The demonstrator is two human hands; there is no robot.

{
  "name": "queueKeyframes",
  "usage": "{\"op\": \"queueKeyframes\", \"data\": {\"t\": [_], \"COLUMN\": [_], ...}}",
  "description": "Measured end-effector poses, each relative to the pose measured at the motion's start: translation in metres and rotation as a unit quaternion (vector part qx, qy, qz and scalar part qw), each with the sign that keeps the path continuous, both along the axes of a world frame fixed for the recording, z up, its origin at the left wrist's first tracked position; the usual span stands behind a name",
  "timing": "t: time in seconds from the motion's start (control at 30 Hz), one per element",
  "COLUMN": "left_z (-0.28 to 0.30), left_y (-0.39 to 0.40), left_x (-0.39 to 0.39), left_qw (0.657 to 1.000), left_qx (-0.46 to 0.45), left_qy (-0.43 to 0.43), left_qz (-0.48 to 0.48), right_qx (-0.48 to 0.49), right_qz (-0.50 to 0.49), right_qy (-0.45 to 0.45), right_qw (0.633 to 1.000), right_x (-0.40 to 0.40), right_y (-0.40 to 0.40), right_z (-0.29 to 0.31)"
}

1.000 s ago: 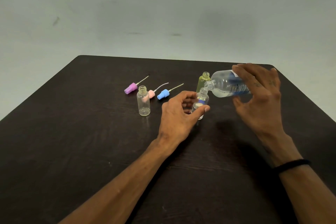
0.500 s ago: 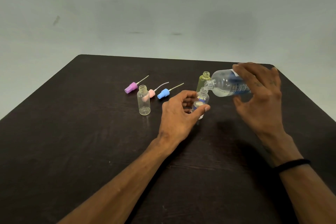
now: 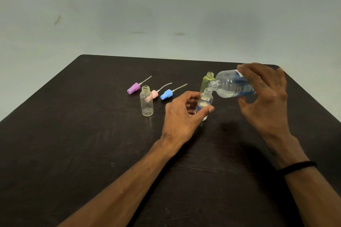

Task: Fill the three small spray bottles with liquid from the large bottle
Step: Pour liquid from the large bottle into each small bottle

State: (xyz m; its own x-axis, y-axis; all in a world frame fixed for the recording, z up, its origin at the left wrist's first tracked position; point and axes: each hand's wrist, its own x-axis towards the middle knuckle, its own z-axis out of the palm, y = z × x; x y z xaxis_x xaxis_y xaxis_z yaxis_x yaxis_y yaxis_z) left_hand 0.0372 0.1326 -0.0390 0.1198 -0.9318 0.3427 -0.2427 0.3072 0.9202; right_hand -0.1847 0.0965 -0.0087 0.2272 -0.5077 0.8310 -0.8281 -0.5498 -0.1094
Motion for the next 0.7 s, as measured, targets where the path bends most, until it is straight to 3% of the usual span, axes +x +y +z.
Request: {"op": "queueKeyframes", "data": {"t": [0.7], "left_z": [-0.001], "left_y": [0.0], "left_x": [0.0002], "left_qw": [1.0], "left_qx": [-0.009], "left_qy": [-0.009], "left_qz": [0.008], "right_qx": [0.001], "right_qz": [-0.004], "right_qy": [0.002], "right_qw": [1.0], "right_x": [0.0009], "right_y": [0.0014], "right_z": [0.0006]}}
